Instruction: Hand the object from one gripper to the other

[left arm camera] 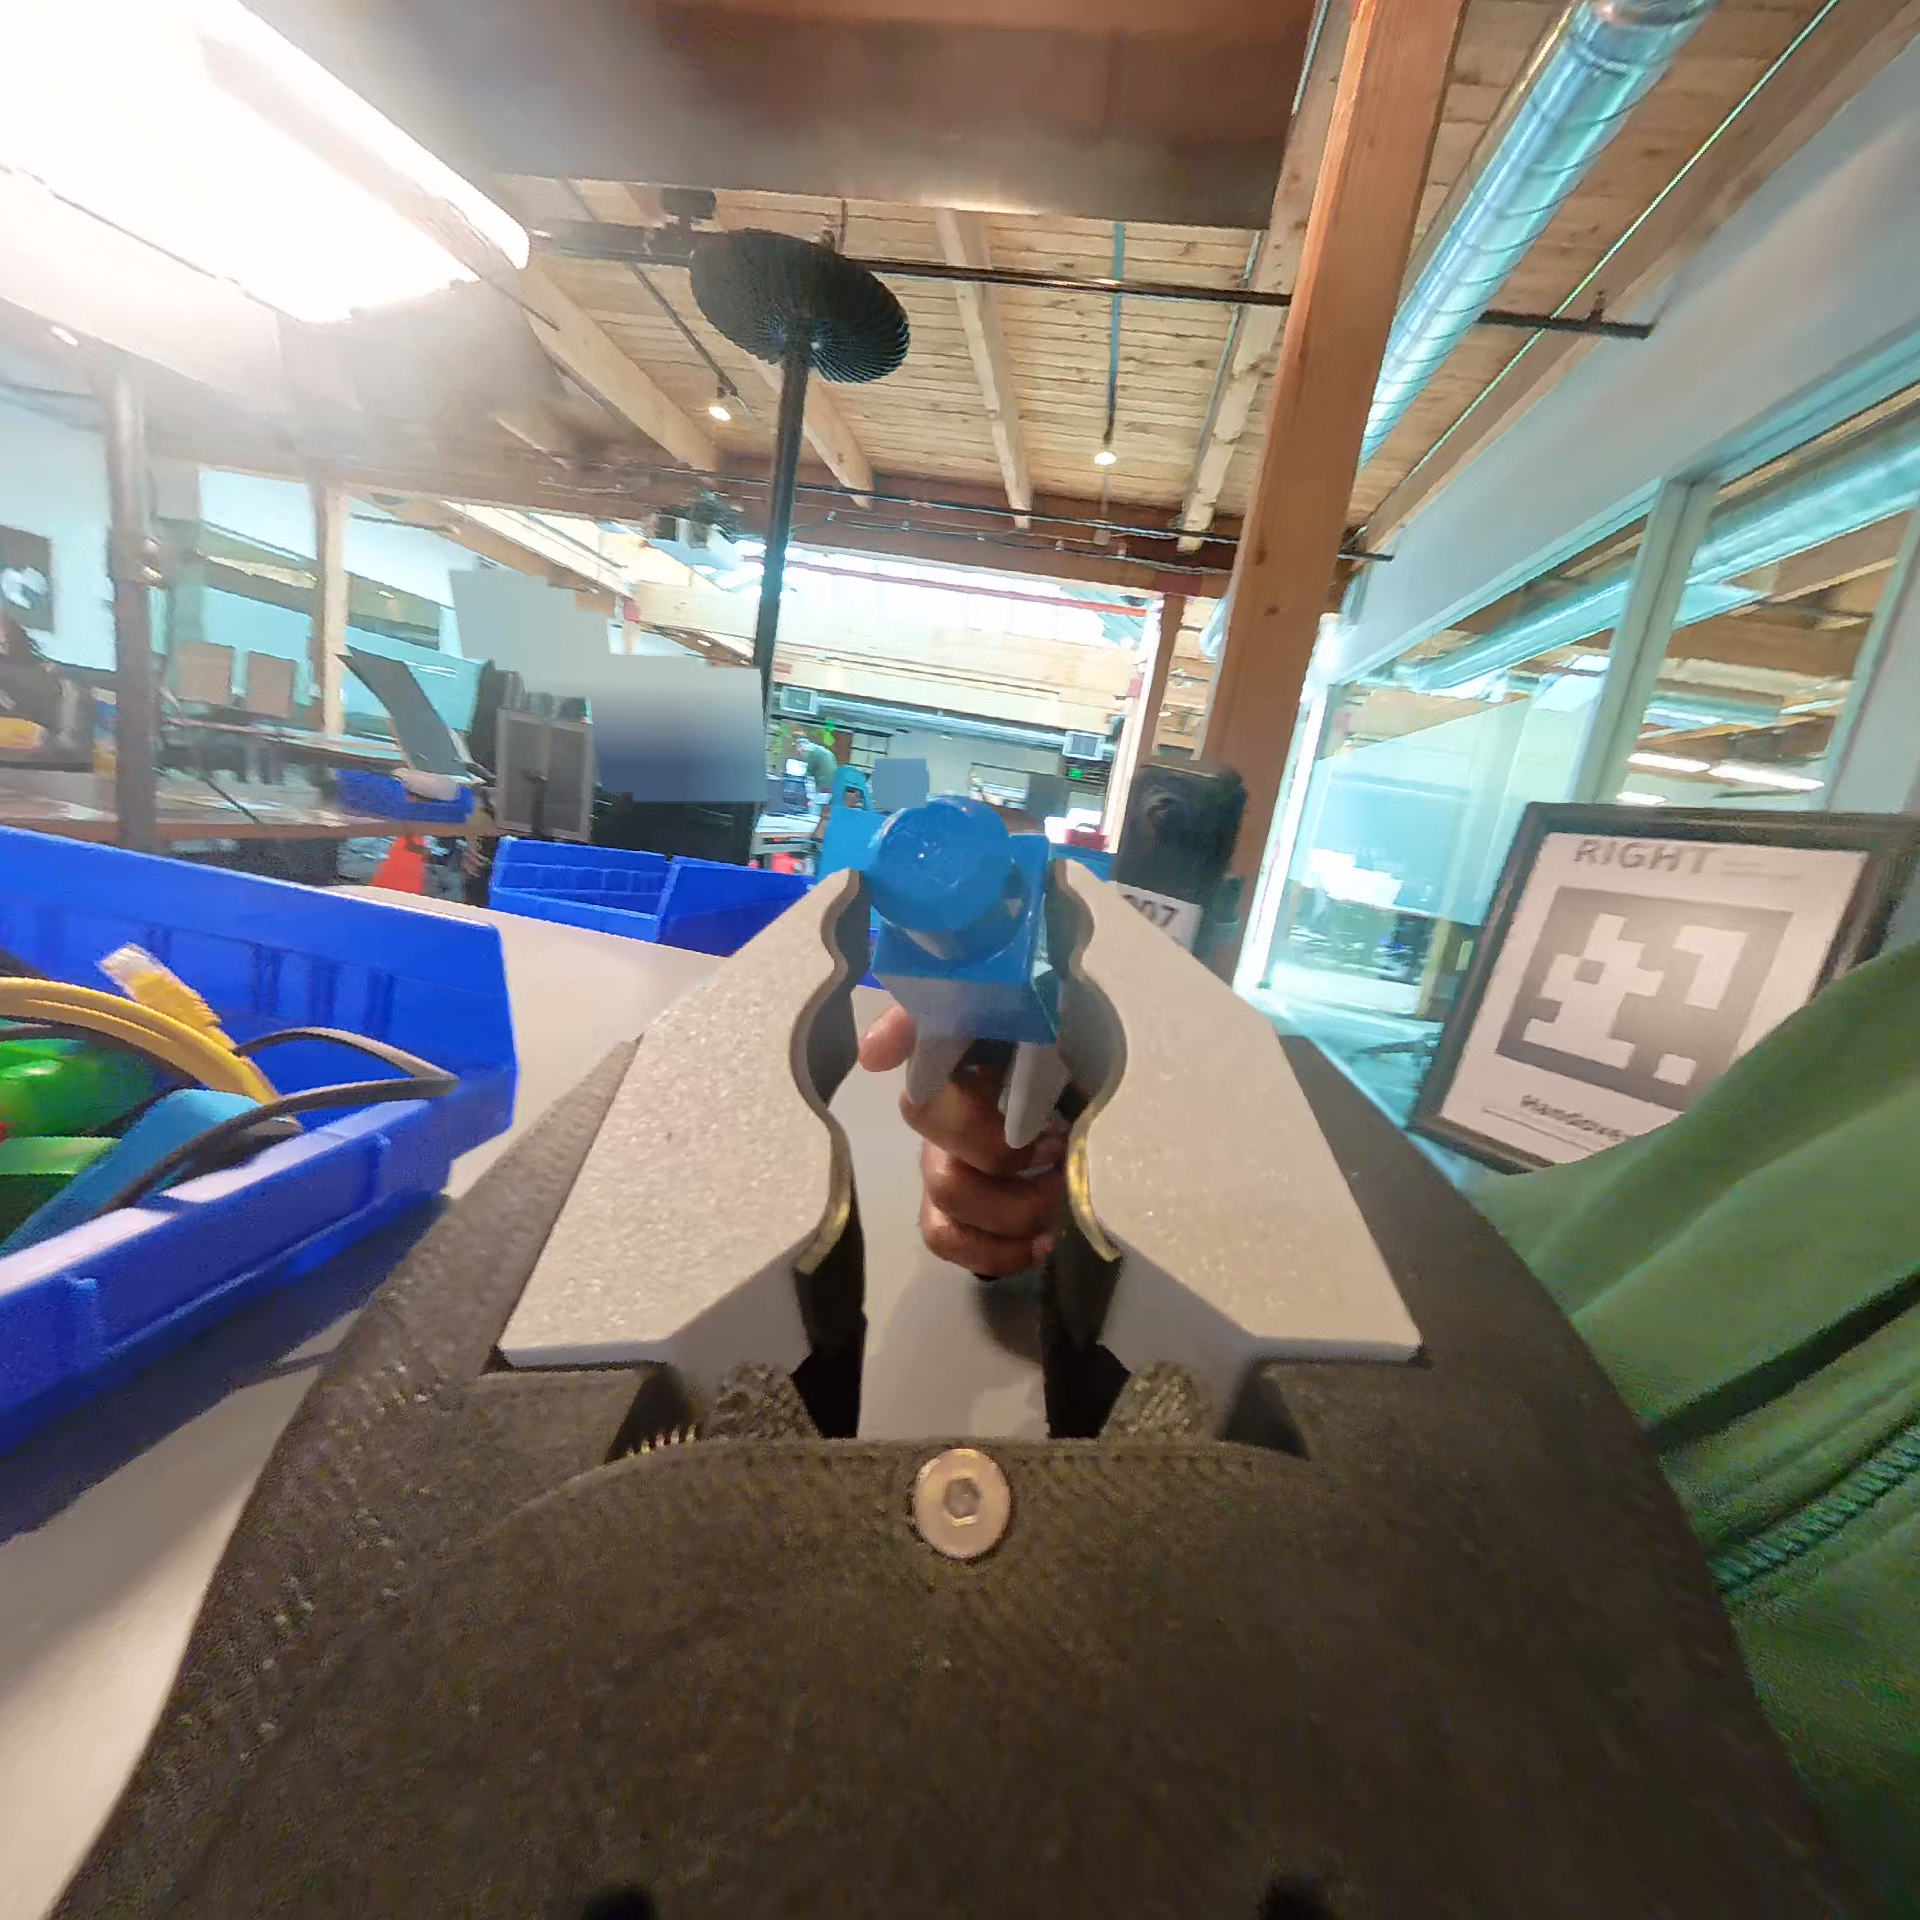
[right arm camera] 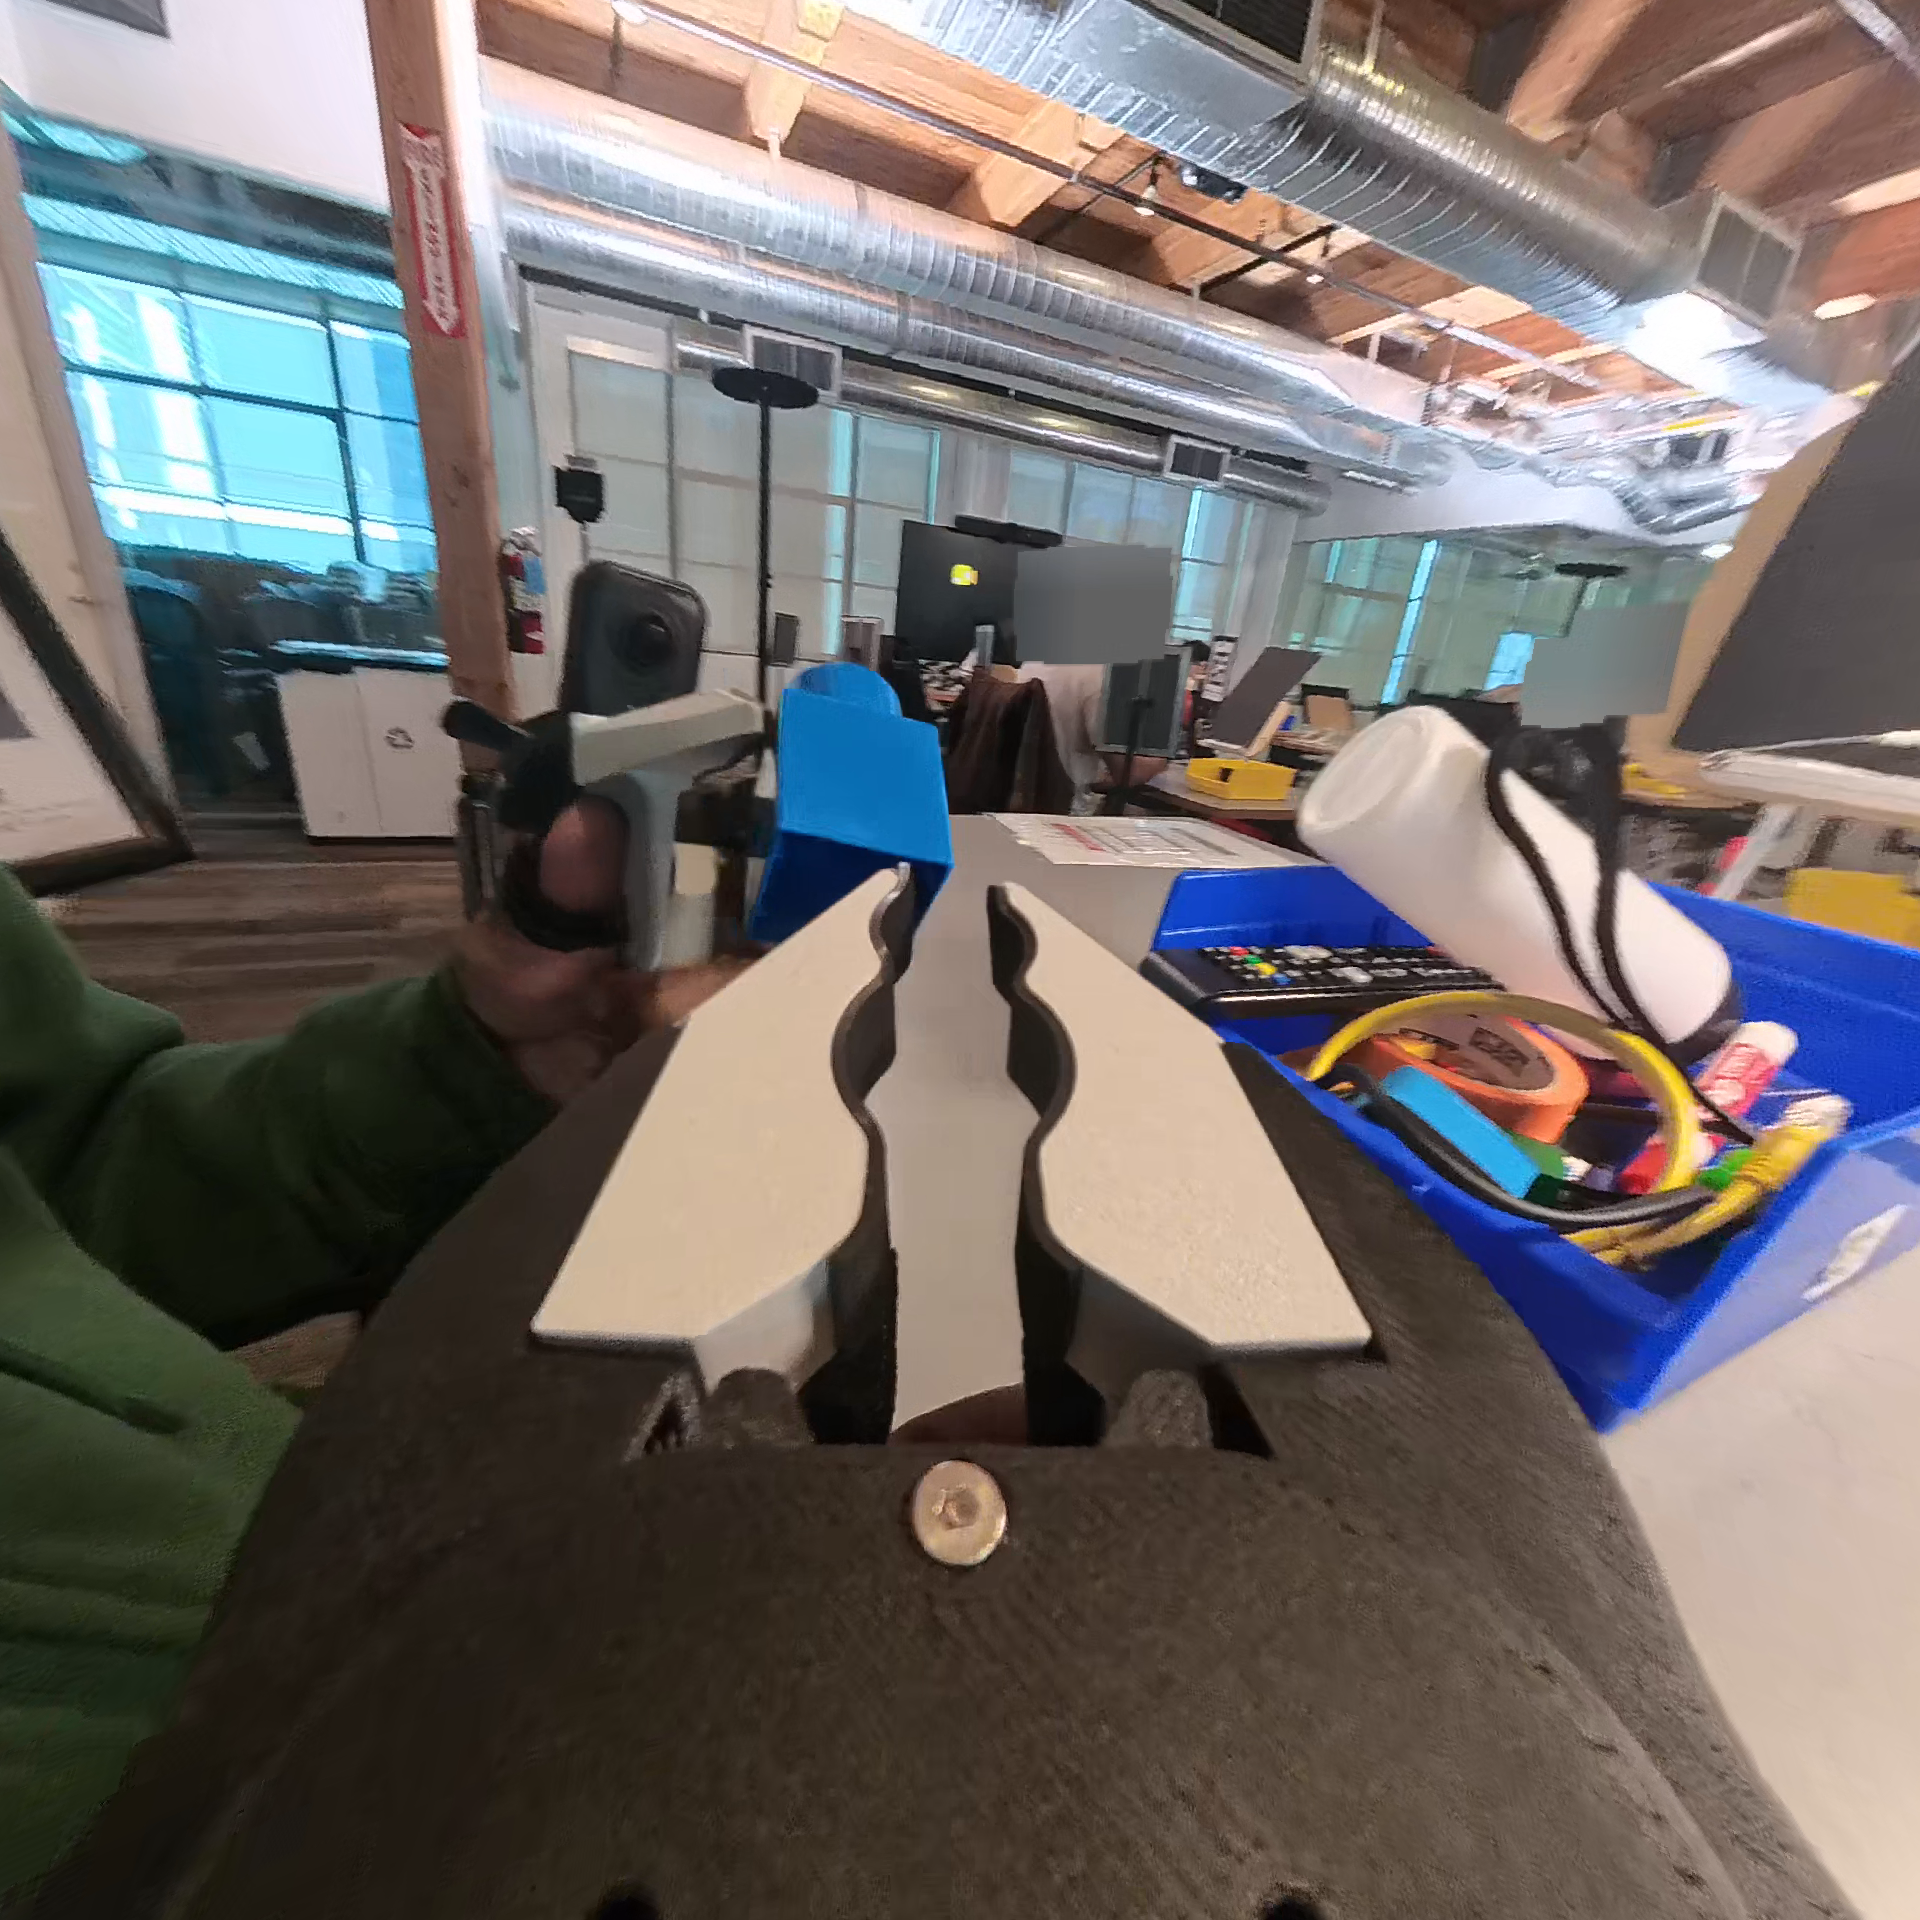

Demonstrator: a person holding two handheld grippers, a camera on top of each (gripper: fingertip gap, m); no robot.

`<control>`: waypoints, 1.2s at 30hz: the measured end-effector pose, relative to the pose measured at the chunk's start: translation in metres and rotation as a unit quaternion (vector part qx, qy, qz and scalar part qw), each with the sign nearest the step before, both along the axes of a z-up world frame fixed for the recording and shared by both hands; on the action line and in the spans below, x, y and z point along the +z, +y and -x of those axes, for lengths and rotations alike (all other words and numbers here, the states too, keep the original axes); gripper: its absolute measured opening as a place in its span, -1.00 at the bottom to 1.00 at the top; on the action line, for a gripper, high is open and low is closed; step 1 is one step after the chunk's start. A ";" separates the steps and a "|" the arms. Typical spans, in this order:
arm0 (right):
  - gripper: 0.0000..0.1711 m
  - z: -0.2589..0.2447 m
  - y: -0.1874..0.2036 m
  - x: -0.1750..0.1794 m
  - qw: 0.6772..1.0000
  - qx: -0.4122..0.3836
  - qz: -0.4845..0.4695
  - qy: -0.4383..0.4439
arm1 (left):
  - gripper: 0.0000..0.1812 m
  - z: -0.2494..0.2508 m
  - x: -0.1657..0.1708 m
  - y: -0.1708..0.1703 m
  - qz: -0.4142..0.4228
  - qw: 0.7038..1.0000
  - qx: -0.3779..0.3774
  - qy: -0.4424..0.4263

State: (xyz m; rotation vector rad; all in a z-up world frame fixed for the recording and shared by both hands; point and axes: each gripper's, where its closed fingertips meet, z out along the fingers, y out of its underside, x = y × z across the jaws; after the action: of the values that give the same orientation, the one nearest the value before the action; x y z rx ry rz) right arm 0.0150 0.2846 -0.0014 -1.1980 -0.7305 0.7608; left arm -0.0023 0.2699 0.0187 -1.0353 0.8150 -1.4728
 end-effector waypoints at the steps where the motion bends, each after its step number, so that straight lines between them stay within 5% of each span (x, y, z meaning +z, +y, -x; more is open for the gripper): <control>1: -0.81 -0.001 0.002 0.000 1.000 -0.017 -0.013 -0.008 | -0.62 0.001 0.001 0.002 -0.010 1.000 0.017 0.000; 7: -0.66 0.000 0.007 -0.003 0.979 -0.123 -0.128 -0.101 | -0.62 0.006 0.002 0.015 -0.035 0.995 0.091 0.008; 15: -0.30 0.016 0.000 -0.012 0.950 -0.147 -0.210 -0.180 | -0.62 0.005 0.000 0.018 -0.037 0.994 0.103 0.015; 22: -0.51 0.020 0.006 -0.014 0.924 -0.203 -0.244 -0.215 | -0.63 -0.004 -0.006 0.012 -0.037 0.995 0.083 0.033; 36: -0.58 0.010 -0.012 0.009 0.986 -0.067 -0.141 -0.056 | -0.47 0.002 0.004 0.006 0.030 0.999 0.001 -0.022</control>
State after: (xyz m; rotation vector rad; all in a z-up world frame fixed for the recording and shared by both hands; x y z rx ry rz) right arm 0.0053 0.2722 0.0071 -1.0254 -0.8134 0.4626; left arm -0.0039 0.2758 0.0223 -1.0447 0.7424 -1.5215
